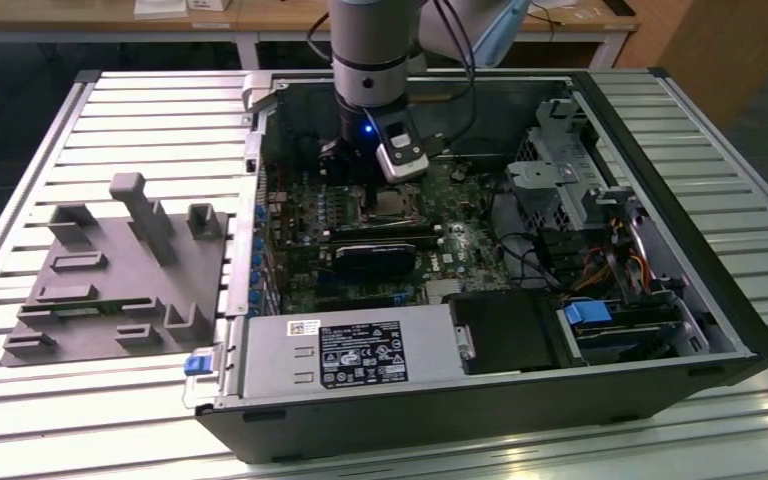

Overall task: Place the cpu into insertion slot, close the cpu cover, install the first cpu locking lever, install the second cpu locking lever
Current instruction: 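Close the cpu cover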

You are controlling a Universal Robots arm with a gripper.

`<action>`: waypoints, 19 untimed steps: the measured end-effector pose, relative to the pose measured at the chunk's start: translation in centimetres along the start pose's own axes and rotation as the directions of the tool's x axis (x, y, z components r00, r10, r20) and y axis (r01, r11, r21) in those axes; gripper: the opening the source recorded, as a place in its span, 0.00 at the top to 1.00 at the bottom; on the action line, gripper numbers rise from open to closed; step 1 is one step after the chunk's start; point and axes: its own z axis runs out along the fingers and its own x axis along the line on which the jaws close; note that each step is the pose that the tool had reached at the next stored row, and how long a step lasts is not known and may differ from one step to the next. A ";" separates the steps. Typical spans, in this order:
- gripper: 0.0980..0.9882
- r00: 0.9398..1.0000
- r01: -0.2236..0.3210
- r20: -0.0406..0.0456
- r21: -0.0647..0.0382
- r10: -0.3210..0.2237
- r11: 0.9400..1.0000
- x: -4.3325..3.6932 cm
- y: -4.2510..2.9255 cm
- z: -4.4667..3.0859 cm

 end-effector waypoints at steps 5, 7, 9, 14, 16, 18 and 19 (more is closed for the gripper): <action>1.00 1.000 0.000 0.000 0.000 0.000 1.000 0.27 -0.05 0.27; 1.00 1.000 0.000 0.000 0.000 0.000 1.000 0.38 -0.08 0.38; 1.00 1.000 0.000 0.000 0.000 0.000 1.000 0.46 -0.10 0.47; 1.00 1.000 0.000 0.000 0.000 0.000 1.000 0.54 -0.12 0.61; 1.00 1.000 0.000 0.000 0.000 0.000 1.000 0.54 -0.11 0.62; 1.00 1.000 0.000 -0.001 -0.004 0.000 1.000 0.54 -0.11 0.61; 1.00 1.000 0.000 -0.001 -0.008 0.000 1.000 0.54 -0.11 0.58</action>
